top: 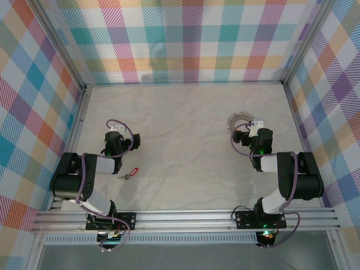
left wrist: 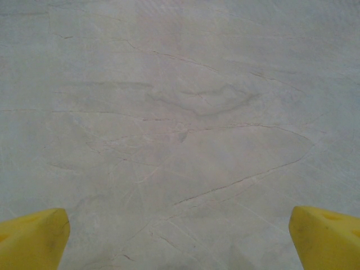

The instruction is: Put the keys on the keyring

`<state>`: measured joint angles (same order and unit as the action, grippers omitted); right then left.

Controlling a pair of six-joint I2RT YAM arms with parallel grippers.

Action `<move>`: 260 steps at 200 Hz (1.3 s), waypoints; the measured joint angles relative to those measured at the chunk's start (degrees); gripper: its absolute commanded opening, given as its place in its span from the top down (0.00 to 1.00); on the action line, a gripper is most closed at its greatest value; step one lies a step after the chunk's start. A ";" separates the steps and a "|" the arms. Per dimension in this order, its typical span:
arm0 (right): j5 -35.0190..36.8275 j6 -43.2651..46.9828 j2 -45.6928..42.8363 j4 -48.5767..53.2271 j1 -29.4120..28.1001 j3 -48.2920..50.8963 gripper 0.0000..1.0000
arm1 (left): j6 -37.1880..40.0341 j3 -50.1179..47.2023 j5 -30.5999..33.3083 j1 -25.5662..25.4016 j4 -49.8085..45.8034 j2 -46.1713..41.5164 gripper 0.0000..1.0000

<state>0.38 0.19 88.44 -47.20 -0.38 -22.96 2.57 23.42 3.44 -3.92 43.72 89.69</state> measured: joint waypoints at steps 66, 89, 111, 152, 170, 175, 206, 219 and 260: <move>-2.01 0.26 -0.74 -0.28 0.04 0.50 0.00 | -0.15 0.00 0.04 0.00 -0.13 -0.28 0.00; -3.26 0.17 -9.05 3.39 0.04 2.78 0.00 | -0.37 0.13 0.20 0.00 -6.19 -6.82 0.00; -2.71 -2.89 -20.79 13.11 0.04 0.76 0.00 | -1.44 3.78 0.24 0.00 -17.31 -19.19 0.00; -1.31 -14.36 -21.14 34.97 0.07 -16.31 0.00 | -3.87 22.53 0.39 0.00 -38.12 -28.26 0.00; -2.47 -16.70 -14.38 41.94 0.07 -22.62 0.00 | -5.44 28.57 0.00 0.00 -45.42 -25.77 0.00; -2.84 -17.00 -12.09 43.80 0.07 -24.28 0.01 | -5.92 29.86 -0.39 0.00 -47.41 -24.55 0.00; -5.95 -18.18 4.17 55.95 0.04 -36.96 0.08 | -6.58 32.13 -5.07 0.00 -55.47 -17.38 0.00; -7.65 -18.21 9.11 59.01 0.02 -40.44 0.09 | -7.34 31.08 -6.56 0.00 -56.92 -16.11 0.00; -12.74 -17.70 20.57 65.53 -1.11 -49.99 0.07 | -8.76 29.53 -8.09 0.00 -57.61 -16.15 0.00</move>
<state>-12.36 -17.52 109.01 18.33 -1.50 -72.95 -6.20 52.95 -4.64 -3.92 -13.89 73.54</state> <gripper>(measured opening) 0.922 0.999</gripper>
